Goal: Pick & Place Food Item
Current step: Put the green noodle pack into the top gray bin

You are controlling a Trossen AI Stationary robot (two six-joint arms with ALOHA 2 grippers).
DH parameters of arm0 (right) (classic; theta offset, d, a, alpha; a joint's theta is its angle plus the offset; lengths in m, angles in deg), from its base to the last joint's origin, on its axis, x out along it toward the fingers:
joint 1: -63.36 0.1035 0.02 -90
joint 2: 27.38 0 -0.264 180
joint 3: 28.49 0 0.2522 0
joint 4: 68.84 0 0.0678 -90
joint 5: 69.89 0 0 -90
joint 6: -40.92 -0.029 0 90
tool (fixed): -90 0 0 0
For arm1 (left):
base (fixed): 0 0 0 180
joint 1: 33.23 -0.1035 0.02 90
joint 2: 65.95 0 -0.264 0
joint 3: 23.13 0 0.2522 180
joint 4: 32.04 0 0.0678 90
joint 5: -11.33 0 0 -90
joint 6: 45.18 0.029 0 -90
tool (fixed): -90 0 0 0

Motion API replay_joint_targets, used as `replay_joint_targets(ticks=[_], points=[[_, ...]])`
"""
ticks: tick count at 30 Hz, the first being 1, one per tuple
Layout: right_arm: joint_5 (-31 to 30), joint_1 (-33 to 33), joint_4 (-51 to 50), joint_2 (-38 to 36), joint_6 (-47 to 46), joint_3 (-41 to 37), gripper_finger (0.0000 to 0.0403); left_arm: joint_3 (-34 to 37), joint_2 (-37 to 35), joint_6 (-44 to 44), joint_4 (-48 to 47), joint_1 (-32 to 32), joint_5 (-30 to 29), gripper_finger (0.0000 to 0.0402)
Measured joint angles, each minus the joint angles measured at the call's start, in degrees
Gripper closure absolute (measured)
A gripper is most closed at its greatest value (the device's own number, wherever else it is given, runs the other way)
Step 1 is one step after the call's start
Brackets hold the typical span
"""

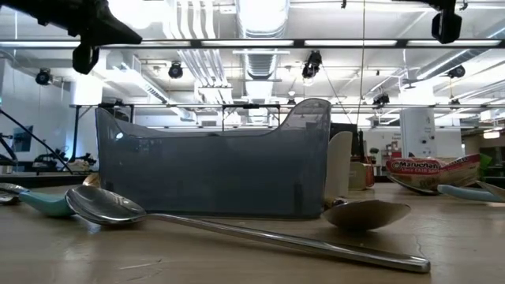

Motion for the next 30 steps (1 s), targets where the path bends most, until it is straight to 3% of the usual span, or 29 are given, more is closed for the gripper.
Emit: replay_joint_targets(ticks=[5, 9, 19, 30], points=[[7.7, 0.0, -0.2, 2.6, 9.9, 0.0, 0.0394, 0.0, 0.0, 1.6, 0.2, 0.0, 2.5, 0.0397], [11.6, 0.0, 1.0, 5.8, 12.2, 0.0, 0.0394, 0.0, 0.5, 3.7, 0.2, 0.0, 2.7, 0.0397], [7.9, -1.5, 1.0, 13.2, 21.9, 4.3, 0.0394, -0.1, 3.9, 5.0, 0.7, 0.0, 5.0, 0.0397], [11.5, -2.7, 1.0, 17.5, 23.0, 7.0, 0.0389, -0.1, 4.4, 5.0, 0.7, 0.0, 5.0, 0.0389]])
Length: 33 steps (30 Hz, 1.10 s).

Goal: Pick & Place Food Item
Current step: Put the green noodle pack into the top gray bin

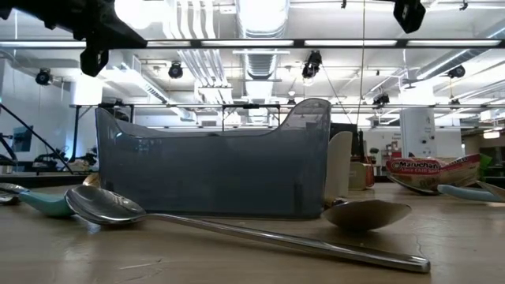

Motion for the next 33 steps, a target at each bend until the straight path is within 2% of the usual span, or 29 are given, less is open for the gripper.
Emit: replay_joint_targets(ticks=[4, 14, 18, 24, 27, 33], points=[[0.3, 0.1, 0.0, 1.4, -1.0, 0.0, 0.0353, 0.0, 0.0, 0.0, 0.1, 0.0, 0.0, 0.0361], [-0.5, 0.0, -0.7, 2.9, 1.1, 0.0, 0.0231, 0.0, 0.0, 0.0, 0.3, 0.0, 0.0, 0.0279], [-1.2, 0.0, -5.9, 2.6, -6.2, 0.0, 0.0209, 0.0, 0.0, -0.2, 0.3, 0.0, 0.0, 0.0261], [8.2, 0.1, -19.3, 4.4, -12.2, 0.0, 0.0218, 0.0, 0.0, -0.2, 0.3, 0.0, 0.0, 0.0251], [9.9, 0.1, -24.2, 5.8, -11.4, 0.0, 0.0241, 0.0, 0.0, -0.2, 0.3, 0.0, 0.0, 0.0250], [11.3, 0.1, -26.3, 7.9, -5.3, 0.0, 0.0301, 0.0, 0.0, -0.2, 0.2, 0.0, 0.0, 0.0250]])
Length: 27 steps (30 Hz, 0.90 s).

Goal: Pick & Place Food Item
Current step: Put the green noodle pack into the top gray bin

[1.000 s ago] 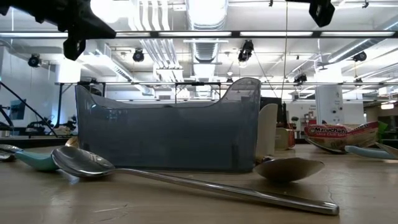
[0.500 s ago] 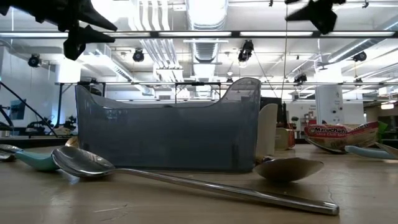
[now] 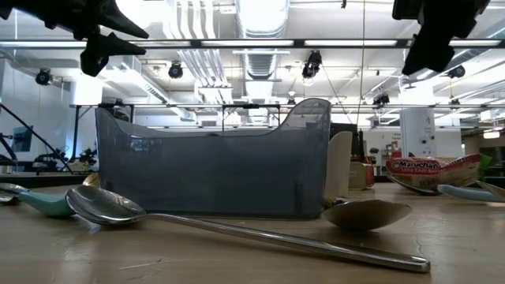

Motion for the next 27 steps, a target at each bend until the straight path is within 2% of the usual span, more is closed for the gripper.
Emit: replay_joint_targets(ticks=[4, 12, 19, 22, 27], points=[[0.6, 0.0, -2.1, 1.1, 3.9, 0.4, 0.0338, 0.0, 0.0, 0.0, -0.1, 0.0, 0.0, 0.0250], [1.1, 0.0, -2.9, 1.6, 5.2, 1.1, 0.0389, 0.0, 0.0, 0.3, -0.5, 0.0, 0.0, 0.0250], [0.5, 0.0, -3.3, 1.7, -6.9, 0.7, 0.0394, 0.0, 0.0, 0.4, -0.5, 0.0, 0.0, 0.0250], [0.8, 0.0, -3.3, 1.7, -7.6, 0.0, 0.0394, 0.0, 0.0, 0.4, -0.5, 0.0, 0.0, 0.0250], [7.7, 0.0, -3.1, 1.7, -5.8, -1.7, 0.0374, 0.0, 0.0, 0.3, -0.5, 0.0, 0.0, 0.0250]])
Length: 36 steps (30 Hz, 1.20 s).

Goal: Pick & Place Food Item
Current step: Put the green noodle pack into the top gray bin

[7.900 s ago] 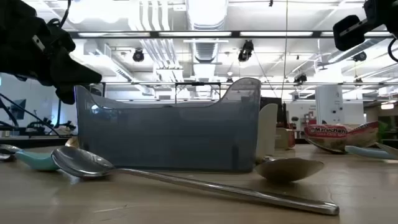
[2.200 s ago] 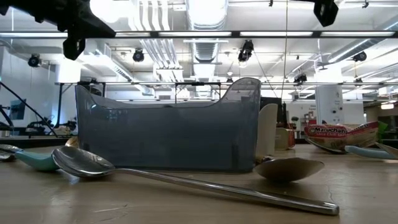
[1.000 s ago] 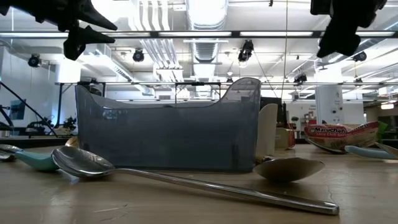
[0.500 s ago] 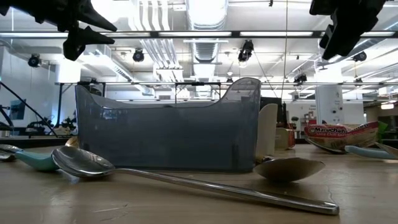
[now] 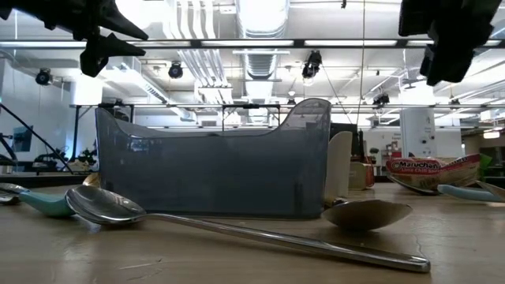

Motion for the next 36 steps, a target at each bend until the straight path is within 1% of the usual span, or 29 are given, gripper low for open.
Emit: replay_joint_targets(ticks=[2, 4, 8, 10, 12, 14, 18, 24, 29, 36], points=[[1.9, 0.3, 0.4, 0.2, 0.1, -0.7, 0.0347, 0.0, 0.0, 0.0, 0.0, 0.0, 0.0, 0.0250], [2.1, 0.5, 1.2, 0.3, 0.4, -1.1, 0.0311, 0.0, 0.0, 0.0, 0.0, 0.0, 0.0, 0.0250], [-1.1, 0.6, 1.3, 0.9, 1.9, -1.2, 0.0233, 0.0, 0.0, 0.0, 0.0, 0.0, 0.0, 0.0250], [-1.8, 0.5, 0.4, 1.9, 3.2, -1.2, 0.0202, 0.0, 0.0, -0.1, -0.1, 0.0, 0.0, 0.0250], [-2.6, 0.6, -1.6, 3.4, 4.3, -1.2, 0.0183, 0.0, 0.0, -0.1, -0.1, 0.0, 0.0, 0.0250], [-2.7, 0.9, -4.5, 5.6, 7.3, -1.2, 0.0177, 0.0, 0.0, -0.1, -0.2, 0.0, 0.0, 0.0250], [-5.1, 1.4, -8.3, 10.1, 9.9, -1.1, 0.0180, 0.0, 0.1, -0.2, -0.3, 0.0, 0.0, 0.0250], [-13.5, 1.9, -13.7, 15.4, 9.8, 0.5, 0.0216, 0.0, 0.1, -0.2, -0.5, 0.0, 0.0, 0.0250], [-13.2, 2.0, -15.7, 17.5, 9.8, 0.6, 0.0256, 0.0, 0.1, -0.2, -1.7, 0.0, 0.0, 0.0250], [-13.1, 2.0, -16.7, 17.5, 9.1, 0.6, 0.0306, 0.1, 0.1, -0.4, -3.1, 0.0, 0.0, 0.0250]])
